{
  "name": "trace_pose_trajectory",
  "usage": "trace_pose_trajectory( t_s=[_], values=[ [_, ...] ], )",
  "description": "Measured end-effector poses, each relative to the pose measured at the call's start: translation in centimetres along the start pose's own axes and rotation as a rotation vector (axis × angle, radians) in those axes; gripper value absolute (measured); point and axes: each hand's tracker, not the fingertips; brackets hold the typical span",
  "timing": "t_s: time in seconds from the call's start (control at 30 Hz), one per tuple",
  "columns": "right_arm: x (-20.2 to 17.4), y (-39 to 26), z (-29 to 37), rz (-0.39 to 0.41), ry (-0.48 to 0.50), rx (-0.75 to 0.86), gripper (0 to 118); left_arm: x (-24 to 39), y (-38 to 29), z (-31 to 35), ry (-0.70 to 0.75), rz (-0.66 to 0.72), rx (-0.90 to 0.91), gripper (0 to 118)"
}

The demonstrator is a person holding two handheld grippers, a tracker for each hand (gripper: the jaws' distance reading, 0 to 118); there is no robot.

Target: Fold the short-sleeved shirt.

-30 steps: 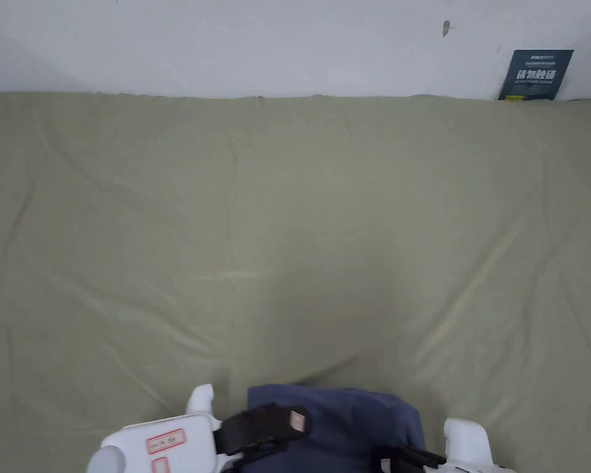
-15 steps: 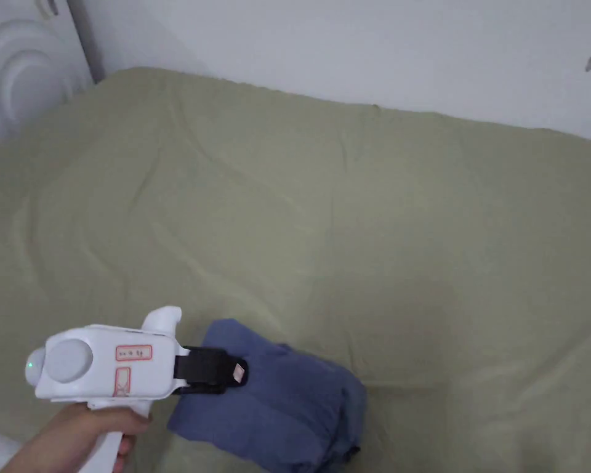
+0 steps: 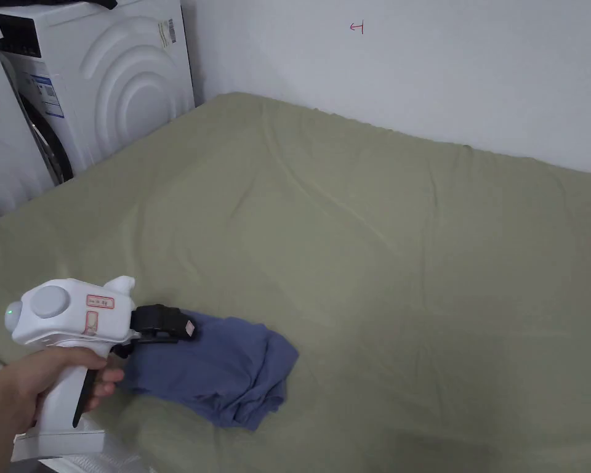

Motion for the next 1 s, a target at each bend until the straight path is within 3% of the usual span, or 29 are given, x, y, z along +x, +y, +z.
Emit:
trace_pose_trajectory(
  t_s=[0.13,0.3,0.57,0.67,0.7,0.77,0.87,0.9,1.0],
  values=[
    [-0.3,0.5,1.8,0.015,0.002,0.048,5,-2.2,-0.1,5.2,0.081,0.032,0.108,102],
    [-0.9,0.6,5.5,0.086,-0.005,0.126,7,3.2,-4.2,14.9,0.131,-0.077,0.391,102],
    [-2.8,2.9,16.2,0.247,-0.152,0.501,7,23.6,-17.1,17.9,0.139,-0.595,0.791,102],
    [-3.9,4.3,20.1,0.333,-0.235,0.66,22,30.3,-22.3,16.9,0.088,-0.718,0.887,99],
    [-4.0,4.8,20.9,0.358,-0.242,0.685,33,33.5,-24.6,16.5,0.09,-0.708,0.897,93],
    [-3.8,6.0,22.0,0.372,-0.272,0.697,37,36.6,-27.1,15.7,0.057,-0.725,0.949,76],
    [-3.8,7.4,23.1,0.353,-0.263,0.701,39,40.0,-28.8,14.6,0.104,-0.784,0.996,20],
    [-4.0,7.4,23.4,0.359,-0.268,0.733,39,40.7,-28.8,14.4,0.129,-0.812,0.991,11],
    [-4.7,7.3,24.2,0.39,-0.287,0.782,39,42.0,-28.5,14.2,0.13,-0.812,0.971,11]
  ],
)
